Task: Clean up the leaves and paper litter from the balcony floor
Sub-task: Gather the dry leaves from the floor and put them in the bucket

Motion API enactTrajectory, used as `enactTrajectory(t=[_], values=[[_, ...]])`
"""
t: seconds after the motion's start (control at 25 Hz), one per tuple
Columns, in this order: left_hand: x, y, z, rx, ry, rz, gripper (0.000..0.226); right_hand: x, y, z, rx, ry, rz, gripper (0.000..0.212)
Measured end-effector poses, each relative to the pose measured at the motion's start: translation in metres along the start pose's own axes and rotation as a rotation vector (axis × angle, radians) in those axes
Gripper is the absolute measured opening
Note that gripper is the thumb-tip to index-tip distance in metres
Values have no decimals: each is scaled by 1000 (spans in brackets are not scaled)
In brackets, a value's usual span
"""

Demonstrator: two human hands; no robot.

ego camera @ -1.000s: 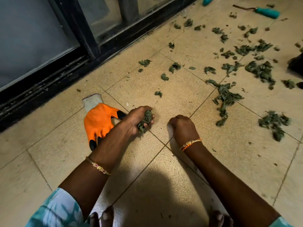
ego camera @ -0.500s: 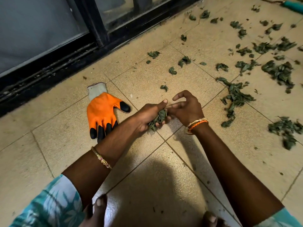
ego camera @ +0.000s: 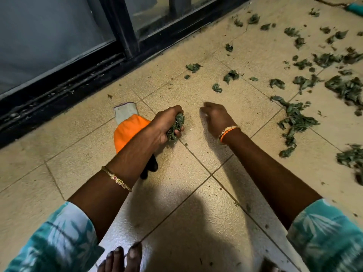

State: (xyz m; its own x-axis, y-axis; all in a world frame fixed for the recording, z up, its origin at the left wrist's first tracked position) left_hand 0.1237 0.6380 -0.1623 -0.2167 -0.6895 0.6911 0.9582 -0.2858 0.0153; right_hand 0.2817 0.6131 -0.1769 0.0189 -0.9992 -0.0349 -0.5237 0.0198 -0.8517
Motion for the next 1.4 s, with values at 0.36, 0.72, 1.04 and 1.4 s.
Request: enactTrajectory(t=[0.36, 0.72, 1.04, 1.4], values=[[-14, 4, -1, -27, 9, -68, 20, 6, -14, -1, -558, 324, 258, 16], [-25, 12, 19, -125, 61, -78, 21, -12, -21, -16, -584, 191, 240, 23], [-38, 12, 26, -55, 50, 42, 19, -60, -14, 40, 134, 26, -19, 44], [-50, 17, 28, -81, 50, -27, 19, -58, -29, 47, -153, 218, 298, 29]])
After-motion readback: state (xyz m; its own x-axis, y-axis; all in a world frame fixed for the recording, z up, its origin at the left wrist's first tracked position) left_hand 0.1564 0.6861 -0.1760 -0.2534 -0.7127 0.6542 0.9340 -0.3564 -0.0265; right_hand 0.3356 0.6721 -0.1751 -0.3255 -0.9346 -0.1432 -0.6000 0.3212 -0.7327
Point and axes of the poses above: each hand's wrist, its own x-axis away from the middle knuckle, its own y-axis out of the palm, z = x × y, the point moved 2 cm from there along -x, towards the middle knuckle, and after that the axes turned 8 degrees about -x, right-handed, at the moved point
